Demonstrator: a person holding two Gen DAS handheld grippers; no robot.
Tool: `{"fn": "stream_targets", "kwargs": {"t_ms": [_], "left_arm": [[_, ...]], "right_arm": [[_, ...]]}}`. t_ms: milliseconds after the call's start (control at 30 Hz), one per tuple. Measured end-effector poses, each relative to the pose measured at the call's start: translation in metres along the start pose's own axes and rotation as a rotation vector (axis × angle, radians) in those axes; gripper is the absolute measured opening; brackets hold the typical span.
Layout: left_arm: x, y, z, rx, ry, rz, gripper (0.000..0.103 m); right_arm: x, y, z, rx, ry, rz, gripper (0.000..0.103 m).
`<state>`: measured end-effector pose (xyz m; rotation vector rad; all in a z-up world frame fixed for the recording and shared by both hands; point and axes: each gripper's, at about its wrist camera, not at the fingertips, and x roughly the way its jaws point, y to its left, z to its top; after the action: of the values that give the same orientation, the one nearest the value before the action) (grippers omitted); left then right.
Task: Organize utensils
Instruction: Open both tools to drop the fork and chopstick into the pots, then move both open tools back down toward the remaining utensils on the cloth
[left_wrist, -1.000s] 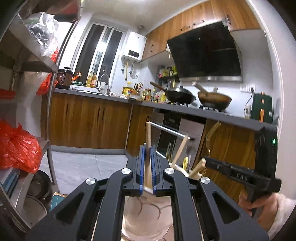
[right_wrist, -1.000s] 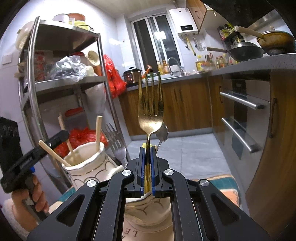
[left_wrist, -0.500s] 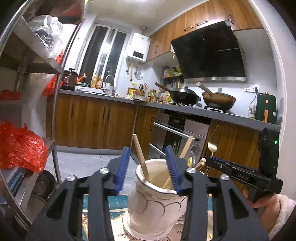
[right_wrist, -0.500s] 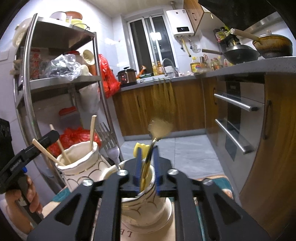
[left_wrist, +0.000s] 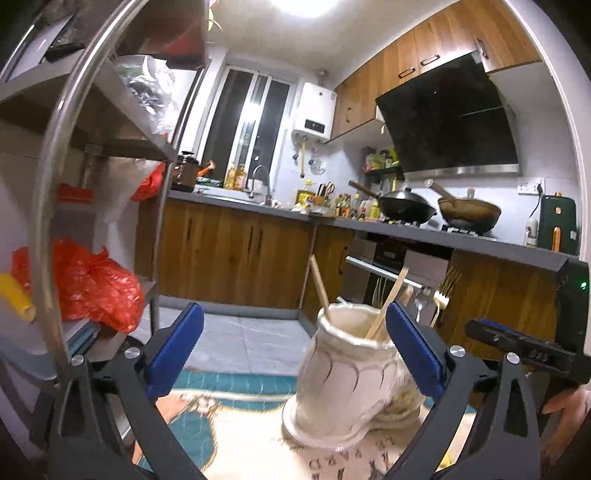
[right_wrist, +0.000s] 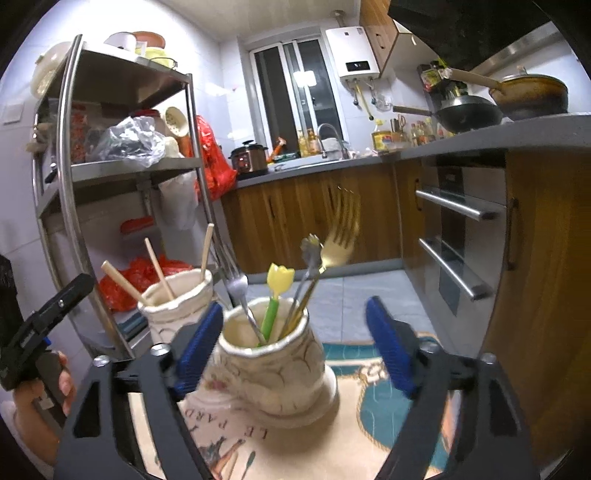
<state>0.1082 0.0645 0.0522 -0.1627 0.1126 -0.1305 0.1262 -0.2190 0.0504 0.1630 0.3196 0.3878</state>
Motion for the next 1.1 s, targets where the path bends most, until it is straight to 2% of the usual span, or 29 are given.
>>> {"fn": "stream_targets", "kwargs": {"t_ms": [67,267,733,933,1100], "left_arm": [[-0.006,0.001,-0.003,-0.006,0.026,0.004,0.097],[-0.025,0.001,-0.016,-0.023,0.091,0.023,0.097],[-0.052,-0.028,-0.051,0.025,0.204,0.021,0.097],[-0.050,-0.038,-0.066,0.061,0.267,0.036,0.097],[-0.042,-0.038,-0.075,0.035,0.330,0.020,0.097]], "right_arm": [[-0.006,-0.003,-0.005,0.010,0.014,-0.011,0.091],[-0.022,-0.008,-0.020,0.030,0.062,-0.054,0.094],[-0.053,-0.008,-0.066,0.061,0.211,-0.113,0.095],[-0.056,-0.002,-0.079,0.042,0.254,-0.124,0.095],[-0.051,0.000,-0.087,0.029,0.297,-0.129,0.095]]}}
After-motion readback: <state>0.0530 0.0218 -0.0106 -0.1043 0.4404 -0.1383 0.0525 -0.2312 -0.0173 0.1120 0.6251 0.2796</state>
